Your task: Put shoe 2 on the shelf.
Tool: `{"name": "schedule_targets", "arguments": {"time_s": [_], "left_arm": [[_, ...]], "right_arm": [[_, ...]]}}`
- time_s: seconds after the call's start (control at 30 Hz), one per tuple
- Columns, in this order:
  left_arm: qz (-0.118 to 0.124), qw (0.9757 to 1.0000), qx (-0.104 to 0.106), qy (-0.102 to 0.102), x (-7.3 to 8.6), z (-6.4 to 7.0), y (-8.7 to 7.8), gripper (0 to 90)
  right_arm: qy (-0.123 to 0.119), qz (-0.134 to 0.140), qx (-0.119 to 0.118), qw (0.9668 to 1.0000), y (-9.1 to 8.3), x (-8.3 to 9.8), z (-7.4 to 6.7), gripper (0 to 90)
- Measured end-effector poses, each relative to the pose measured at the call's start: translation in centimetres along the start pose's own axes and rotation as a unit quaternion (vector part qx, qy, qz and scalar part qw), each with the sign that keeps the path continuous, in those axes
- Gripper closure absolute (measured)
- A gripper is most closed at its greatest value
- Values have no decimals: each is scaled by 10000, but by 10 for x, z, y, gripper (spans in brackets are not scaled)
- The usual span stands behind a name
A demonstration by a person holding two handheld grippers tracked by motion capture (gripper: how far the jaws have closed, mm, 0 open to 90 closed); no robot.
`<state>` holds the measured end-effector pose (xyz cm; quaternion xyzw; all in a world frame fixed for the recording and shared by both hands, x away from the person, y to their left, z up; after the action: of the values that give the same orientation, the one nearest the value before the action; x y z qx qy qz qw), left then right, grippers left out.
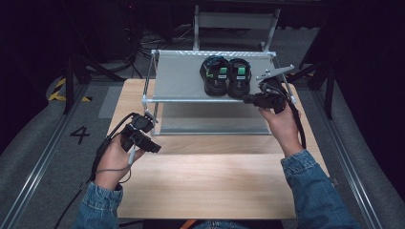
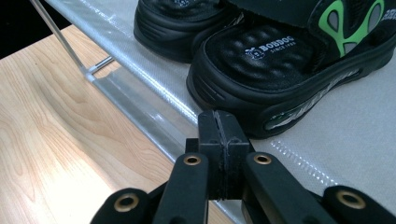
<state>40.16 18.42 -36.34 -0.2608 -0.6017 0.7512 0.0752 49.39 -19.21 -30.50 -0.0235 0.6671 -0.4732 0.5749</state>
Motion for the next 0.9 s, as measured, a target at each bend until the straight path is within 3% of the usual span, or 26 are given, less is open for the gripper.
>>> {"name": "schedule_targets", "arguments": {"time_s": [0.07,0.13,0.2,0.43,0.7,0.9], "left_arm": [[13,10000,-64,26,1,-1,-1,470],[41,10000,-13,-16,1,-1,0,469],[42,10000,-5,-6,1,-1,0,469],[25,10000,8,40,1,-3,0,461],[55,9999,24,141,5,-2,2,450],[46,9999,37,96,10,-8,5,435]], "right_arm": [[17,2,-49,10000,0,0,1,888],[17,48,-73,10000,-3,1,0,796],[11,64,-7,10000,-6,0,-2,767],[-122,105,42,9999,-40,10,-14,605],[-18,-93,112,9999,-74,54,-15,529],[33,-319,185,9993,-82,85,-12,490]]}}
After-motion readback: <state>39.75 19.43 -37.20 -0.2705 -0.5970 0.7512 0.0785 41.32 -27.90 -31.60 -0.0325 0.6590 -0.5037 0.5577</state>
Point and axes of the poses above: each handheld gripper's, and its own axes: y roughly forward along the jaws, x roughly out of its underside, z roughly to its right, the point moved 2 cm from there along y, roughly forward along the jaws, and after that the axes turned 10 degrees about -y, right-handed, at the moved point
